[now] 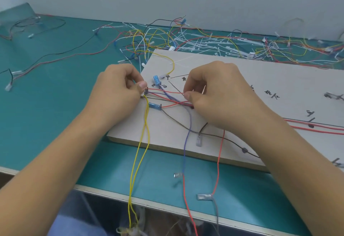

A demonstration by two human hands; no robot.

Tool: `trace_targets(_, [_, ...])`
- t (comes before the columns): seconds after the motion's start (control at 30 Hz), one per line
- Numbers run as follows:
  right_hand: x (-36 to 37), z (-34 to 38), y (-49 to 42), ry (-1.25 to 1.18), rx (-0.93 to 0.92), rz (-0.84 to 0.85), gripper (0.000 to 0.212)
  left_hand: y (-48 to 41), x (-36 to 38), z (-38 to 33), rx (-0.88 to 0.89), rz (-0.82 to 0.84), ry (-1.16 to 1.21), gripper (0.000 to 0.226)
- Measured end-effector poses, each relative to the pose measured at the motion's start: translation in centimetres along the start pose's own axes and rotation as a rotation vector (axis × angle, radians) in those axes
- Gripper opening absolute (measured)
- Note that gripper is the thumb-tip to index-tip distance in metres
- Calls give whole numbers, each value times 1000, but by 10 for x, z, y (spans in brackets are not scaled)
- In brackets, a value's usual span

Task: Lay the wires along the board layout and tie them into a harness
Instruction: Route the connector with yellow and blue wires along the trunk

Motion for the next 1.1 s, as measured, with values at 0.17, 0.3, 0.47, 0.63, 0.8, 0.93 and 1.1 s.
trace_targets(0.17, [2, -1, 5, 36, 17, 82, 14, -1, 0, -2, 25, 12, -22, 17])
trace_targets(0.3, [3, -7, 6, 45, 58, 135, 31, -4, 1, 2, 29, 80, -2, 17])
trace_targets(0.47, [-5, -6, 6, 4, 59, 82, 26, -6, 1, 5, 16, 171, 99, 18])
trace_targets(0.63, [-1, -2, 8, 20, 46, 122, 25, -13, 6, 11, -107, 245, 186, 17])
trace_targets(0.8, [0, -7, 9, -22, 73, 219, 30, -16, 8, 8, -110, 292, 170, 18])
trace_targets(0.93, [2, -8, 11, -81, 75, 288, 32, -18, 2, -10, -3, 234, 93, 32])
trace_targets(1.1, [-4, -23, 7, -106, 147, 232, 17, -20, 6, -39, 132, 330, -85, 50])
Point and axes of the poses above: each hand's wrist, its own y-axis away from the middle knuckle, its own x-axis out of the palm, z = x × y, the point moved 10 cm from there along -y, towards the middle knuckle, and after that the axes turned 2 degrees about x, right-handed, at the moved point
